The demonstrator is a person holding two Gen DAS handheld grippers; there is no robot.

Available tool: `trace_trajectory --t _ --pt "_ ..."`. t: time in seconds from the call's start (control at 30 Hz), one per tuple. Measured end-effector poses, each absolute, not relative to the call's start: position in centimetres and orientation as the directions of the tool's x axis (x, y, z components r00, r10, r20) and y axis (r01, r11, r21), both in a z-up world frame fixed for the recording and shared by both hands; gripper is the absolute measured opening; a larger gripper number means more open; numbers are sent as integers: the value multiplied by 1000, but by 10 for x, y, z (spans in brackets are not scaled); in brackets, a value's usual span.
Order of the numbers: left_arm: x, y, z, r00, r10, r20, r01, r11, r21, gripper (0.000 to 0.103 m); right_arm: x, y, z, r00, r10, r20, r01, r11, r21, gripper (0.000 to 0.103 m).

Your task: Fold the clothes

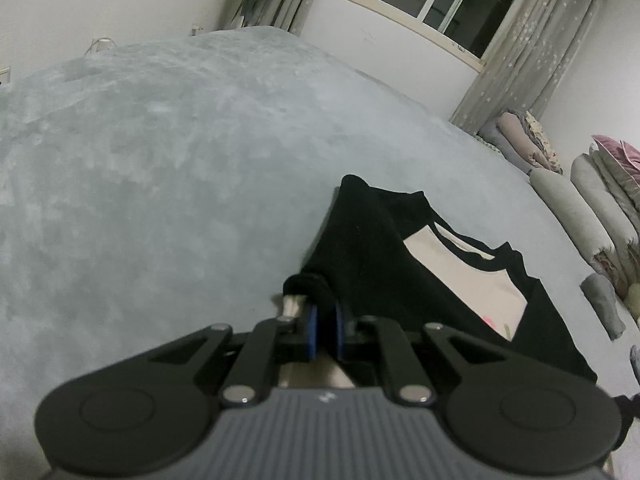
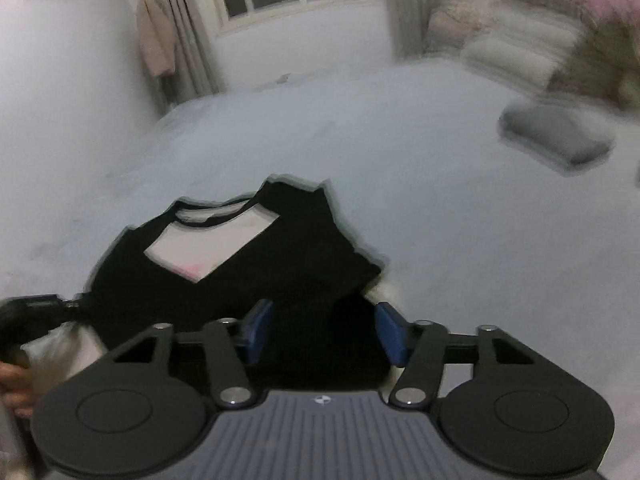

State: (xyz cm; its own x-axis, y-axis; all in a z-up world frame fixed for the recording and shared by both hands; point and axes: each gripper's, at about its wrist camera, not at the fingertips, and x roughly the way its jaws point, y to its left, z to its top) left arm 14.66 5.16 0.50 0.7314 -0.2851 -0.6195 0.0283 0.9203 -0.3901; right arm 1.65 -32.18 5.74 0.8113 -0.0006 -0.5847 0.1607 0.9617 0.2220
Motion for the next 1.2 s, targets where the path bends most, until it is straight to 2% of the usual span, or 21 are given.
trace_trajectory --t 0.07,0.2,0.23,0.33,0.47,0.53,0.63,0.77,0.97,1.2 --pt "147 52 5 730 -287 -620 28 919 -392 7 9 -333 62 832 67 -550 133 939 316 55" --pt "148 53 6 729 -289 -621 27 918 -396 7 16 -331 53 809 43 -586 137 957 258 55" --pt "148 53 6 728 -290 -621 27 917 -397 7 20 -327 47 791 55 -609 125 960 249 52" --pt "148 55 5 726 -294 -621 23 914 -405 7 25 -322 40 776 83 -625 96 964 247 8" --pt "148 59 4 722 -303 -622 13 905 -425 7 -8 -330 70 852 101 -514 53 959 277 7" --pt "149 60 3 719 -307 -623 13 903 -429 7 -34 -331 78 854 145 -499 -11 965 261 7" --pt "149 63 3 716 -312 -625 14 901 -434 7 -55 -317 71 802 208 -560 -117 974 194 7" --pt "149 71 2 710 -334 -620 4 882 -472 7 -53 -298 57 735 261 -626 -190 965 179 7" --pt "148 78 2 704 -353 -616 -7 864 -504 7 -78 -301 58 751 276 -600 -194 961 199 7" --pt "139 87 12 712 -349 -609 -37 847 -530 7 -87 -311 47 737 227 -636 -161 974 162 7"
